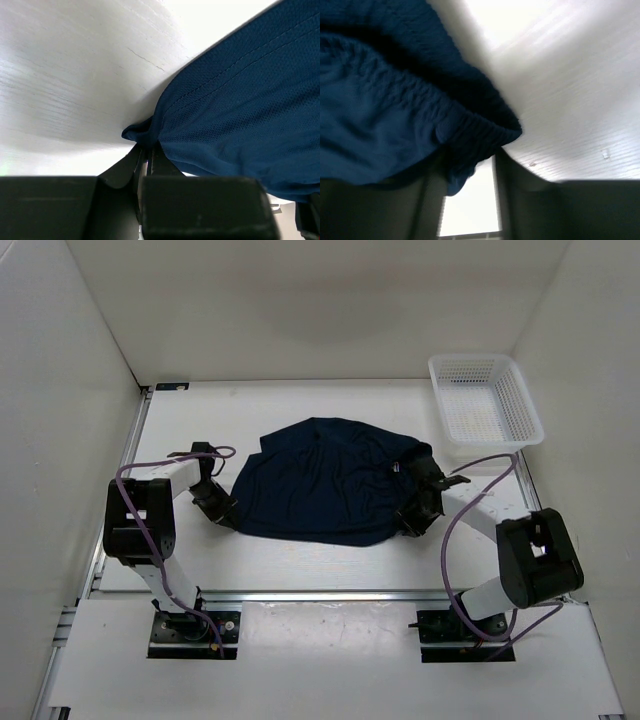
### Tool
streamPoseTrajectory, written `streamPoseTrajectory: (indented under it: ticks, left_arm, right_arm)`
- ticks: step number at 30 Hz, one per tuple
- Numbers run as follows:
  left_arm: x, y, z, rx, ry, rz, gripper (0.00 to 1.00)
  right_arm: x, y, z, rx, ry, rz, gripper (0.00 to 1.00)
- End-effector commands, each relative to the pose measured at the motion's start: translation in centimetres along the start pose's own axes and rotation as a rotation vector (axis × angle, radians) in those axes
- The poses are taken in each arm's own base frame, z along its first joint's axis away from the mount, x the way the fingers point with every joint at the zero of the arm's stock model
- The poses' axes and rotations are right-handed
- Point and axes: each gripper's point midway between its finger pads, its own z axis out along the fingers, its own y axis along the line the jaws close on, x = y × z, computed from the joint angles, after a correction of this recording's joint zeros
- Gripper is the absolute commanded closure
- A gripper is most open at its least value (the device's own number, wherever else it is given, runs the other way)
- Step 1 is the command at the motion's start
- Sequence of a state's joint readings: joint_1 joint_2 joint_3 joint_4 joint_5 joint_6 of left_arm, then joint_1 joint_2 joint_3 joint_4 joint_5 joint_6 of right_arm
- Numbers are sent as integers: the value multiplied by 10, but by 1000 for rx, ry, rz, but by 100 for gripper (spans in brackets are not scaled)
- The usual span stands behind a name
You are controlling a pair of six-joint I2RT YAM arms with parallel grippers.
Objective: Fold and stack the shorts
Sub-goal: Flatten the shorts out
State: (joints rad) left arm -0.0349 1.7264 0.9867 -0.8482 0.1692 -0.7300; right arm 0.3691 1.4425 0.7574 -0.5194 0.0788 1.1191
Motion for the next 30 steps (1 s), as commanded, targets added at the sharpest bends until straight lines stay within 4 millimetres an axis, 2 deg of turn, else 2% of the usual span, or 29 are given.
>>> streamPoseTrajectory:
  ticks: [1,2,3,6,7,9,10,13,14,15,16,17,18,19,20,21,22,23,24,25,26,27,28,29,30]
  left_arm:
    - [-13,-10,-2,28,-50,15,89]
    - [-13,-10,-2,28,-50,15,89]
    - [-13,-10,-2,28,-50,15,89]
    - [-14,-8,-2,21,-56,15,89]
    - [-14,-8,-2,21,-56,15,89]
    - [-16,-13,-5,37,-58,18,89]
    - [-22,-24,-12,69,-74,24,89]
    - [-35,-50,-24,131,-64,24,89]
    - [-50,-69,-48,162,-98,33,89]
    - [-60,-76,-61,159,-126,44,89]
    - [-68,-84,-72,160,-142,45,89]
    - [-87,-106,-111,217,-228,71,89]
    - [-91,-102,-128,198,-244,63,89]
    - [-95,-108,-144,218,-268,68,89]
    - [-107,-112,-176,267,-333,56,89]
    - [-109,-110,-188,279,-355,58,89]
    - [-106,-107,-205,301,-386,55,89]
    - [-107,-103,-215,314,-407,47,89]
    - [-99,-99,-213,315,-392,48,89]
    - [-94,-95,-212,316,-393,49,89]
    - [-87,-92,-221,342,-425,56,89]
    - [-81,-86,-214,337,-419,54,89]
    - [-68,-68,-182,286,-355,40,89]
    - [-55,-61,-177,288,-354,49,89]
    - [-49,-59,-162,288,-349,64,89]
  right_arm:
    - [-7,1,4,19,-10,2,60]
    - [-5,-3,6,28,-5,2,66]
    - [-5,-3,6,28,-5,2,82]
    - [-9,-4,-4,20,-35,3,99]
    - [-9,-6,-9,18,-36,-8,99]
    - [-20,6,-21,-16,-81,-26,99]
    - [-26,8,-25,-16,-107,-37,99]
    - [-58,37,-42,-66,-186,-81,99]
    - [-70,46,-48,-74,-200,-93,99]
    - [-93,77,-68,-132,-246,-101,99]
    - [-107,90,-81,-158,-277,-137,99]
    - [-120,104,-98,-200,-318,-151,99]
    - [-136,130,-130,-278,-381,-171,99]
    - [-146,141,-148,-313,-440,-221,99]
    - [-154,153,-165,-365,-492,-244,99]
    - [-158,158,-188,-414,-541,-262,99]
    - [-156,161,-197,-438,-567,-294,99]
    - [-152,164,-204,-462,-595,-344,99]
    - [-149,158,-216,-478,-630,-354,99]
    - [-136,144,-195,-441,-604,-383,99]
    - [-130,137,-187,-433,-610,-395,99]
    - [-123,124,-190,-445,-620,-392,99]
    - [-101,99,-152,-386,-552,-425,99]
    - [-89,84,-137,-367,-520,-421,98]
    - [-76,69,-132,-365,-505,-390,87]
